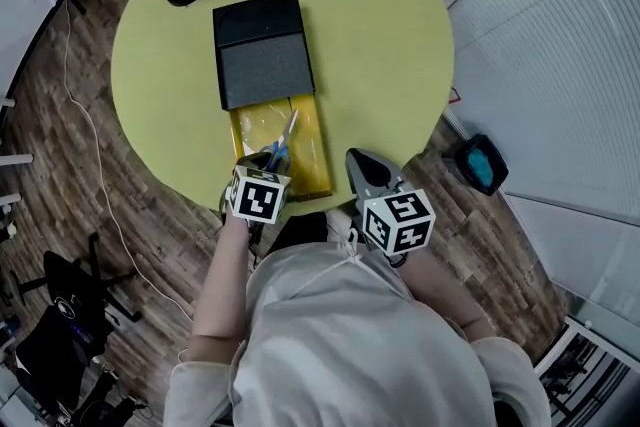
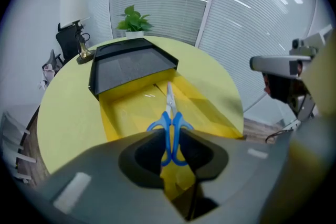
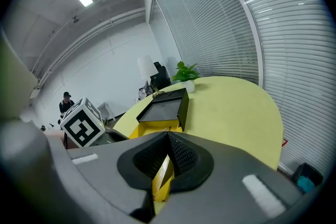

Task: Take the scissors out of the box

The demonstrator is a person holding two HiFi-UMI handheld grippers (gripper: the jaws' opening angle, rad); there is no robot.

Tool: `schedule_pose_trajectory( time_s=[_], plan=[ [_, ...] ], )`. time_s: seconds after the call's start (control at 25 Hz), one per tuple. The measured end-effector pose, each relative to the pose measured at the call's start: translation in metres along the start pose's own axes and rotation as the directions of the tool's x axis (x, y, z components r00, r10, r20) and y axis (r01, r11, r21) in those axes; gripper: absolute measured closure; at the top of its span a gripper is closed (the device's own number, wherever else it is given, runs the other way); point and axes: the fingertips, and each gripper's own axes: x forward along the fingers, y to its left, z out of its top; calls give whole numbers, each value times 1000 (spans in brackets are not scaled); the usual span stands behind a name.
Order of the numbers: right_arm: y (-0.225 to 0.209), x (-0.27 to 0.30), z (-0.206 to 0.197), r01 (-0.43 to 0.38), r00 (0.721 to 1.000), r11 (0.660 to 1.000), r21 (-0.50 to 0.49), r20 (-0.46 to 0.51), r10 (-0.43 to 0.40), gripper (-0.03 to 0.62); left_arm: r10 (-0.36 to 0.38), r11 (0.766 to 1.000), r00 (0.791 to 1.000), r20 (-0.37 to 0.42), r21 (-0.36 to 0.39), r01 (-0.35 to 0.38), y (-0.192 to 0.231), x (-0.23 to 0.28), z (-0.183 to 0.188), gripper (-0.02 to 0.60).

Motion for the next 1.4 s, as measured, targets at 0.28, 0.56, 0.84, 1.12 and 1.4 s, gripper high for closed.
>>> schedule_pose_trajectory(
  time_s=[0.28,0.56,0.84,1.12,1.4],
  plan=[
    [21,1,17,-32,999,998,-60,26,34,594,31,999,974,224,-43,-22,-2,-56,32,489],
    [51,-2,44,-62,995,990,-130,67,71,594,123,992,855,504,-95,-86,13,-137,76,489],
    [71,-9,87,-45,979,980,-194,185,81,594,190,981,680,708,-118,-151,20,-217,104,489],
    [84,-25,113,-25,957,975,-222,275,88,595,222,973,564,796,-146,-177,21,-263,111,489],
    [86,-29,114,3,954,973,-230,293,67,595,227,973,561,796,-160,-166,25,-264,106,489]
  ],
)
